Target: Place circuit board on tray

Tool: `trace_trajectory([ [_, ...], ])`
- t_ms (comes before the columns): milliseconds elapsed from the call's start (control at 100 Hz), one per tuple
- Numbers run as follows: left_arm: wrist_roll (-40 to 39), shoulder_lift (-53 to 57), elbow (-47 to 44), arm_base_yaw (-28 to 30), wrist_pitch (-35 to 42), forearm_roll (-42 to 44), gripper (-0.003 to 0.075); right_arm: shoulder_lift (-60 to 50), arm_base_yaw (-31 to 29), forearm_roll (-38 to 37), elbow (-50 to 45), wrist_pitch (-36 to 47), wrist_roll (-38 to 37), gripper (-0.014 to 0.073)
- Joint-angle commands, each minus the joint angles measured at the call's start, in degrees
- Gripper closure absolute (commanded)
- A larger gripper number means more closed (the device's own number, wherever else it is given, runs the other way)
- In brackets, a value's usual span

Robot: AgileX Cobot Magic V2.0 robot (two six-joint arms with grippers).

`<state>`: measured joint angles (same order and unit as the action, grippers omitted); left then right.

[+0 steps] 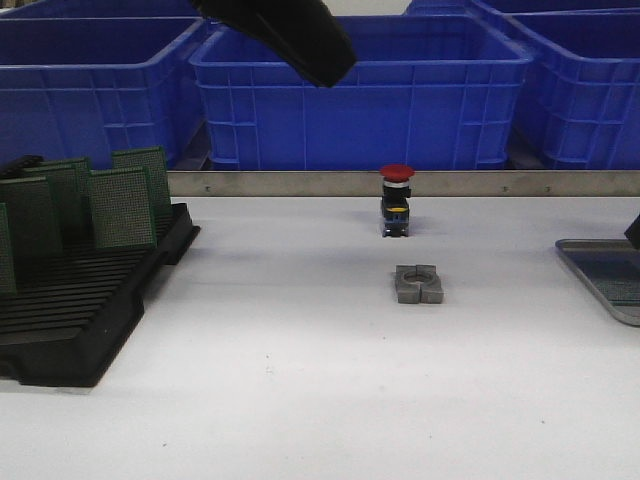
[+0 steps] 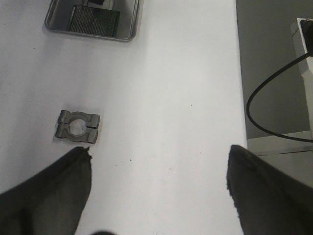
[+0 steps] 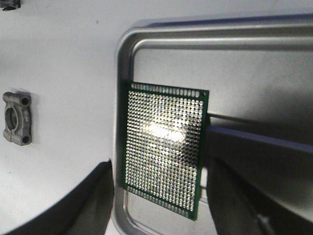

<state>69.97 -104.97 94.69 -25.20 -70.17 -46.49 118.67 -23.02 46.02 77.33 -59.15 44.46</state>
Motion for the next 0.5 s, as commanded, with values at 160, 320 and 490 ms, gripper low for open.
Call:
trace_trajectory([
  [160, -0.4, 3.0, 1.7, -0.5, -3.0, -3.9, 0.0184, -3.9, -0.4, 1.8, 1.4, -3.1, 0.1, 0.0146],
  [320, -0.4, 4.0, 1.9, 0.6, -3.0, -3.4, 0.0184, -3.9, -0.4, 1.8, 1.4, -3.1, 0.1, 0.0148],
  [490, -0.4, 5.9, 5.7, 4.1, -3.0, 3.5, 0.0184, -3.9, -0.4, 1.8, 1.4, -3.1, 0.1, 0.0148],
])
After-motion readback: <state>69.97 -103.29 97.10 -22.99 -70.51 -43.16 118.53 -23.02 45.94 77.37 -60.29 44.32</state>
